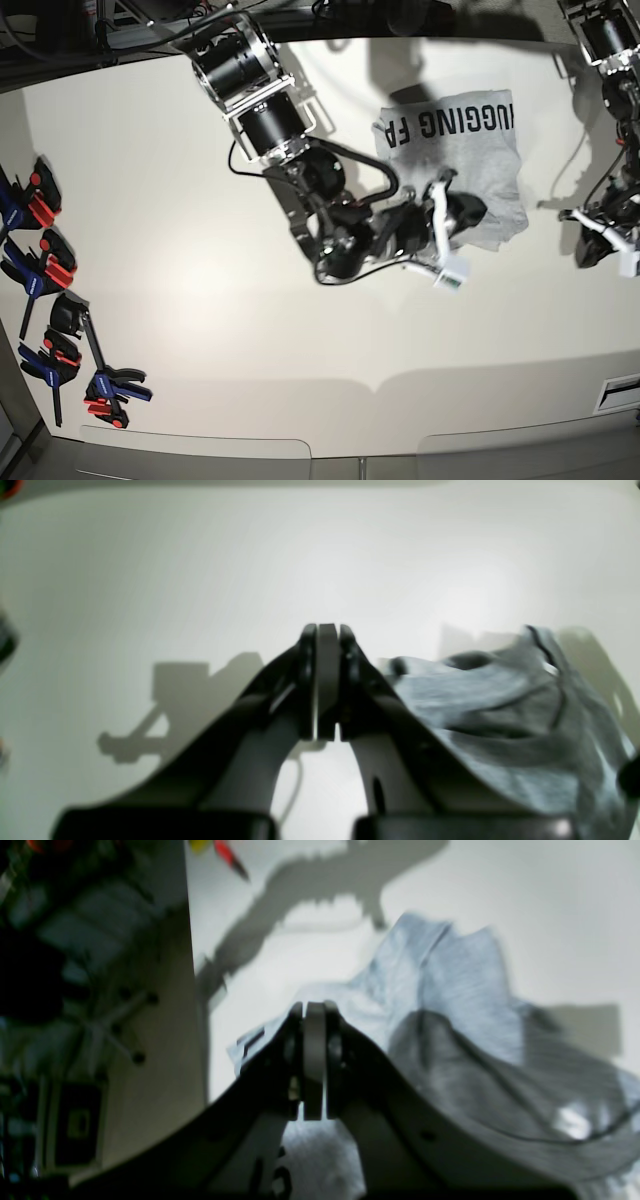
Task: Fold the T-shirt properly
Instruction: 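Press the bundle flat with the right gripper and release the left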
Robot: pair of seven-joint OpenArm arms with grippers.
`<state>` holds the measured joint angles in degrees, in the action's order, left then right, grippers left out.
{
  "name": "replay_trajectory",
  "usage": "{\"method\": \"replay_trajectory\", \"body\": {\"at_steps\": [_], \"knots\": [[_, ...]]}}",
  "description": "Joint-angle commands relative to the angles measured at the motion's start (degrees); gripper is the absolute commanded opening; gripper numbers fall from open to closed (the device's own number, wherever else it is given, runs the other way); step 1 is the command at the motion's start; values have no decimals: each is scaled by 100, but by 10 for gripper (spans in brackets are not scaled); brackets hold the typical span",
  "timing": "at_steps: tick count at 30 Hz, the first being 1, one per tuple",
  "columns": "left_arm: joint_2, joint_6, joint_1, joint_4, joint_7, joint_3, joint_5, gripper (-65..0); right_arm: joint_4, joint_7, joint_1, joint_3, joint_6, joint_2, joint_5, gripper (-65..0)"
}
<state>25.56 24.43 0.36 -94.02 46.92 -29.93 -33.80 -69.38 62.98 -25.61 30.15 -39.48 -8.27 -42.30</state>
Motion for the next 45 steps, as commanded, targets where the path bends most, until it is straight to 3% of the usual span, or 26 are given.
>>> {"method": "replay_trajectory", "body": {"at_steps": [1,10,15,17,20,25,36,45], "knots": [[114,-7,0,-107,-153,-168,-79,-650,-101,-201,-125,101,-52,-73,17,-650],[109,-7,761,-107,-490,-573,-81,-650,-94,-1823,693,444,-52,-73,1515,-650],[111,-7,1008,-107,-538,-570,-81,-650,-7,-2321,1073,444,-52,-73,2277,-650],[103,-7,1029,-105,-542,-570,-79,-650,146,-2361,1141,442,-35,-73,2599,-650],[96,-7,1025,-105,-542,-570,-79,-650,522,-2363,1145,439,411,-73,2894,-650],[96,-7,1025,-105,-542,-570,-81,-650,1040,-2350,1139,433,734,-73,3195,-650],[96,-4,1027,-105,-542,-570,-79,-650,1180,-1834,1139,236,745,-73,3405,-650],[96,-4,1027,-105,-540,-570,-79,-650,1178,-1412,1139,-1390,654,-73,3477,-650]]}}
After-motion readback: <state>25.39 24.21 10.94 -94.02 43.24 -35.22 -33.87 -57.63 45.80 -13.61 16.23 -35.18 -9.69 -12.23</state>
